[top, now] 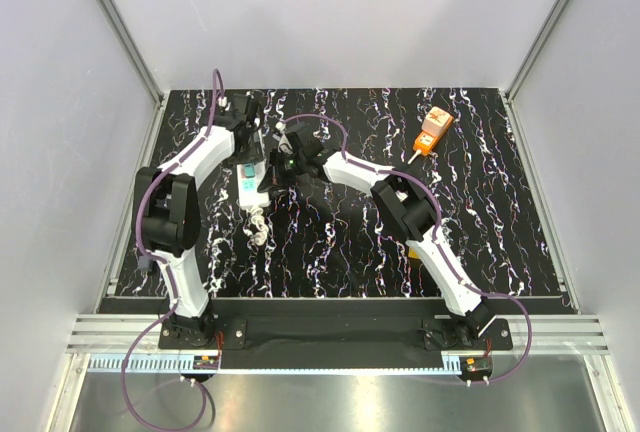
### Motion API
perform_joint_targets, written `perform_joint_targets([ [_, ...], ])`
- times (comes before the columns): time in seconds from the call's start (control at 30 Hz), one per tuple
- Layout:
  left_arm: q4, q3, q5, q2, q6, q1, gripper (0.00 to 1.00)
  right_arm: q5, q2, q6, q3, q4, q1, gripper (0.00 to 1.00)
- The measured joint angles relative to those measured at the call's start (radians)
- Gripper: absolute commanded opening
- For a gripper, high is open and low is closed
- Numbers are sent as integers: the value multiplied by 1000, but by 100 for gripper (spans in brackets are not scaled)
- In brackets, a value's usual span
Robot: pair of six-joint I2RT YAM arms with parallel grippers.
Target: Pull the plug off the socket
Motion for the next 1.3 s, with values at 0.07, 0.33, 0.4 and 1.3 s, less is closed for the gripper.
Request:
perform_joint_targets([
  [0.07,7,-9,3,1,0,0,55,0,0,0,0,0,0,0],
  [0.33,43,-35,25,5,-5,0,45,0,0,0,0,0,0,0],
  [0.4,50,-42,31,5,-6,0,43,0,0,0,0,0,0,0],
  [1.3,96,-108,50,-39,-35,-2,0,6,3,0,33,-73,1,0],
])
